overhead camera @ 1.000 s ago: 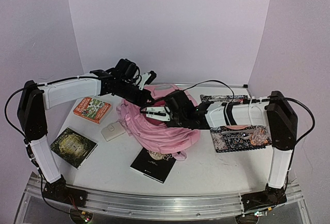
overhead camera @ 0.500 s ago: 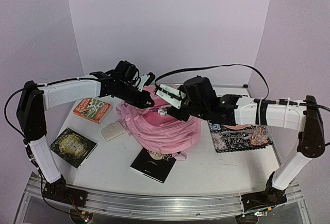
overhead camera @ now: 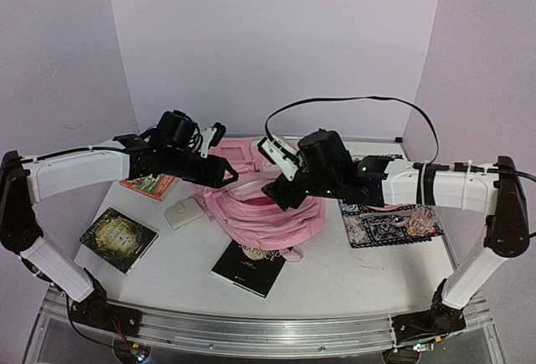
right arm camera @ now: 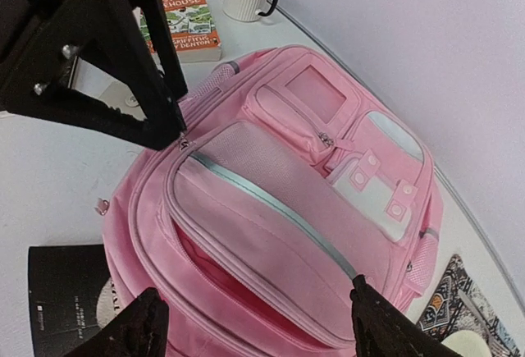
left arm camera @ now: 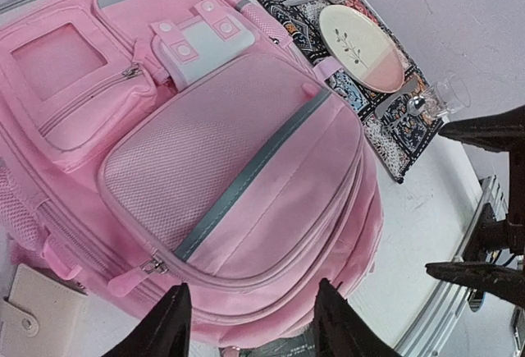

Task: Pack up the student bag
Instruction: Set the student bag in the upper front pocket.

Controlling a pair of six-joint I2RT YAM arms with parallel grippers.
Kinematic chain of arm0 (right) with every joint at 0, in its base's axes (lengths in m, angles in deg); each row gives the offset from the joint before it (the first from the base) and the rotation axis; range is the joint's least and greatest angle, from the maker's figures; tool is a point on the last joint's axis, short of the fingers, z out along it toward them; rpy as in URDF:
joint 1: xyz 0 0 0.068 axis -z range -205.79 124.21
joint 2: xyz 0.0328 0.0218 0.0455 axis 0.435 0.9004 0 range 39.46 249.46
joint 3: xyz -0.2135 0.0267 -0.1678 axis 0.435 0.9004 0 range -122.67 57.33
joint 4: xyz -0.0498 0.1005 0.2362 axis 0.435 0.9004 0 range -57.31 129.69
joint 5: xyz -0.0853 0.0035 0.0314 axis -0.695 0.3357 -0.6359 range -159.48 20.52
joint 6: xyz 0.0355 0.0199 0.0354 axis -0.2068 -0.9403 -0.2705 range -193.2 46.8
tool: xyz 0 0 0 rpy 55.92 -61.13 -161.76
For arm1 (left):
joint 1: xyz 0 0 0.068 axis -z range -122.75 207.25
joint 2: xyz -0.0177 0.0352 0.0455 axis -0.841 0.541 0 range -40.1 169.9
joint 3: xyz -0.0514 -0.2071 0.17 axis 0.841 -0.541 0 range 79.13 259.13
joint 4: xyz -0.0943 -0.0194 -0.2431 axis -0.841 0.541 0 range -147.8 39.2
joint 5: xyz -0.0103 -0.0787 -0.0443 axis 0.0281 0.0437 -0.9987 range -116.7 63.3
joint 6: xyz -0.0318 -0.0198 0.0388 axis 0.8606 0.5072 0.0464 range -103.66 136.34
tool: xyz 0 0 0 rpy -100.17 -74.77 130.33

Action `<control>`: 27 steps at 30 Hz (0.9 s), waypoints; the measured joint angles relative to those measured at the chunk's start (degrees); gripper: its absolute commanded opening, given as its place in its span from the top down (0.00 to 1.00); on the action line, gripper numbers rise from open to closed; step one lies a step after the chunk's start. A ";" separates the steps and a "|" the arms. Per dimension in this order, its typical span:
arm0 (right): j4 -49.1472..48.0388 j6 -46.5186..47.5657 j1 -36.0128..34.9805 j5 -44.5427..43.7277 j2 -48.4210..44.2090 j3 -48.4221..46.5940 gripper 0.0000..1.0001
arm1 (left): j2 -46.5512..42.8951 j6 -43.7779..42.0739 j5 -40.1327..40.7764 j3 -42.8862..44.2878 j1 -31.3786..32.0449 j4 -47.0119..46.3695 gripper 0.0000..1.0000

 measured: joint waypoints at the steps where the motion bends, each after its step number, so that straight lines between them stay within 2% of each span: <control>1: 0.33 -1.10 0.01 0.05 0.13 -0.15 0.22 | -0.99 0.27 0.54 -1.16 -0.26 -0.46 0.42; 6: 3.14 -5.93 1.58 0.71 2.99 -3.36 0.22 | -1.90 -1.35 3.06 -5.08 -1.48 -1.48 0.37; 15: 7.26 -19.35 16.07 10.61 5.11 -4.68 0.21 | 0.07 -11.83 2.85 -7.29 -4.23 -1.95 0.36; 19: 7.87 -24.95 20.37 16.23 8.91 -5.65 0.24 | 1.44 -16.64 1.72 -7.10 -4.26 -2.13 0.37; 27: 9.19 -31.14 22.31 25.59 18.20 -8.46 0.34 | 5.49 -24.28 -3.17 -3.75 -5.49 -1.81 0.40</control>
